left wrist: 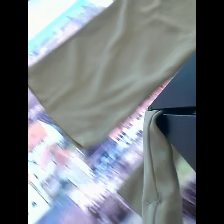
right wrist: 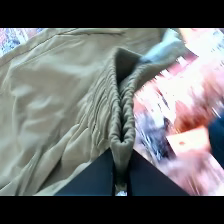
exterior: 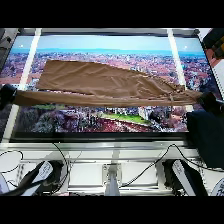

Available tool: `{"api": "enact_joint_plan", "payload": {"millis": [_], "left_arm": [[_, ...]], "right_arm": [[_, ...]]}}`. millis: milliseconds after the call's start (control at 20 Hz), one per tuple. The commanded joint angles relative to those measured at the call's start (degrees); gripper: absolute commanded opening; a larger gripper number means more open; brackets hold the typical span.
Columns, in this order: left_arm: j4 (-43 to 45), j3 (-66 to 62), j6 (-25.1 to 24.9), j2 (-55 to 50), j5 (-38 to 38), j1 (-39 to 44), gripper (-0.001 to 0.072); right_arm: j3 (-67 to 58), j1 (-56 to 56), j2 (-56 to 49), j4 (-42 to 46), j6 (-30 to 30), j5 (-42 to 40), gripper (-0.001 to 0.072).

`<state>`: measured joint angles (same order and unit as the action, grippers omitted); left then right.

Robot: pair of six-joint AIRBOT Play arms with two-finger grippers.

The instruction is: Fold the clothes and pants, and hang the long-sleeved shirts on hangers.

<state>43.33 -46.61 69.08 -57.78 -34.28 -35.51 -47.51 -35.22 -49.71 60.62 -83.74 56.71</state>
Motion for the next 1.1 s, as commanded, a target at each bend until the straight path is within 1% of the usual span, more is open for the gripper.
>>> {"api": "enact_joint_plan", "payload": {"millis": [0,100,200,250,300,400,450,550,700,750,900,1050], "left_arm": [[1.9,-11.8,3.2,-13.4,4.8,8.6,0.0011],[1.9,-22.3,3.4,-23.3,4.8,12.7,0.0012],[2.1,-32.4,5.9,-32.1,5.3,15.6,0.0011],[2.1,-36.2,6.3,-35.6,6.4,16.5,0.0011],[2.1,-39.1,7.9,-38.5,8.2,17.2,0.0012],[2.1,-41.8,11.8,-42.1,12.3,18.1,0.0011],[2.1,-41.9,12.9,-43.2,14.3,18.3,0.0012],[1.2,-42.0,14.5,-45.2,16.6,18.8,0.0013],[1.2,-42.2,14.5,-47.2,19.9,20.5,0.0015],[1.2,-42.2,14.5,-47.4,21.8,21.2,0.0015],[1.2,-42.2,14.5,-47.6,28.3,23.0,0.0015],[1.2,-42.2,14.5,-48.3,32.2,24.4,0.0016]], "right_arm": [[-4.6,10.2,-9.8,2.6,-6.8,-10.2,0.0032],[-8.7,13.7,-17.4,2.6,-11.0,-15.0,0.0032],[-13.6,15.4,-24.7,2.6,-14.9,-17.3,0.0033],[-15.8,15.8,-27.6,2.5,-17.1,-18.9,0.0033],[-17.4,16.0,-29.7,2.4,-19.0,-21.0,0.0033],[-19.3,16.0,-32.3,2.1,-23.3,-26.5,0.0033],[-19.3,16.0,-33.0,2.2,-25.7,-29.4,0.0033],[-19.3,16.1,-34.8,1.9,-29.5,-31.1,0.0033],[-19.3,17.2,-37.5,-0.3,-30.2,-32.6,0.0035],[-19.3,17.9,-38.0,-1.2,-30.2,-34.5,0.0034],[-19.3,20.0,-38.7,-2.1,-30.3,-43.7,0.0035],[-19.3,20.7,-39.6,-2.4,-33.0,-48.9,0.0035]]}}
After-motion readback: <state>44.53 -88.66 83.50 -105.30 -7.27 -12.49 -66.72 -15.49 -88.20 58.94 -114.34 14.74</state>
